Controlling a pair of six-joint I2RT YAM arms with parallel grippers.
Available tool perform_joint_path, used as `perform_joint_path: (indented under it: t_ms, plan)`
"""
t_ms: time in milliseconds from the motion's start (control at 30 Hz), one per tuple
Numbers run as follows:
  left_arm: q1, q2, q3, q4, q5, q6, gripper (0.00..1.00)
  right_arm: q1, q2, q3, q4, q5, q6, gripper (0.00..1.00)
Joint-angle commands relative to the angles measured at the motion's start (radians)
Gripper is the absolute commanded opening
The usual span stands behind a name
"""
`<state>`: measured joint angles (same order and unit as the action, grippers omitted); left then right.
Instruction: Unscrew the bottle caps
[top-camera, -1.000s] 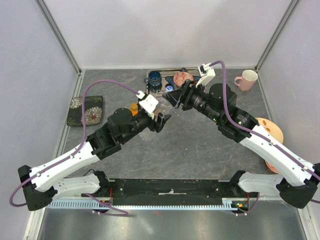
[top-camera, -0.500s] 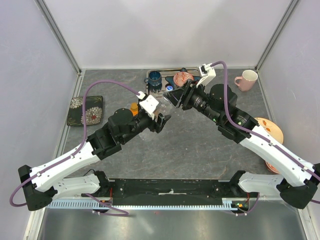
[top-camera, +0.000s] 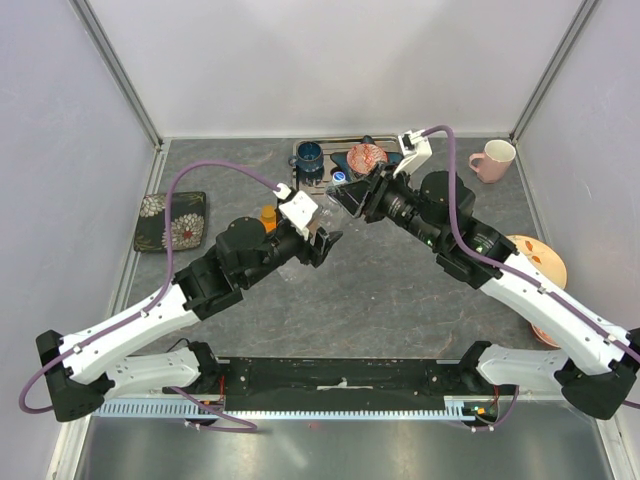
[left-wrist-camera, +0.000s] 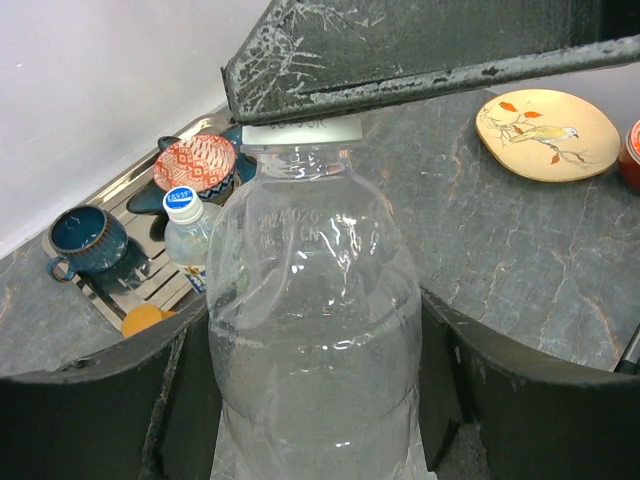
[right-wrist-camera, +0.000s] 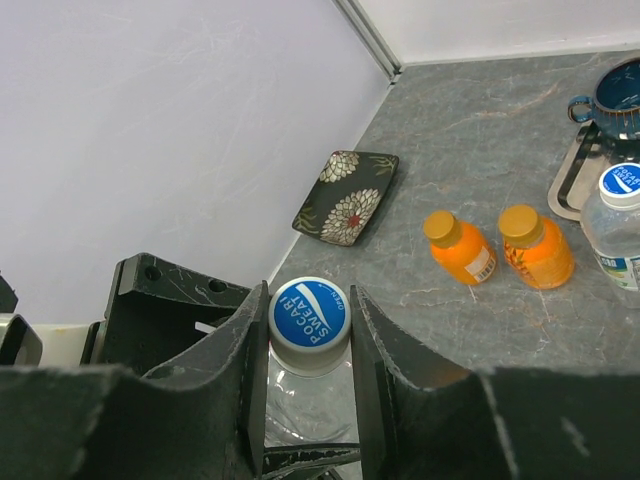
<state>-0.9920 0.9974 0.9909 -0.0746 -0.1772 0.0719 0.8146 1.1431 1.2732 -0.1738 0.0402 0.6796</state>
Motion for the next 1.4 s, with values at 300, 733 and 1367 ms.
perform_joint_path:
  t_ms: [300,733,1367]
  plan:
    - [0.128,-0.068,0.06,0.061,0.867,-0.211,0.27,0.003,-0.08,0.028,0.037,-0.377,-0.262,0.0]
    - [0.266,0.086,0.011,0.809,1.489,-0.907,0.27,-0.002,-0.18,-0.081,0.257,-0.874,-0.336,0.0]
    - [0.266,0.188,0.028,0.954,1.578,-0.991,0.26,-0.002,-0.16,-0.133,0.201,-1.132,-0.466,0.0]
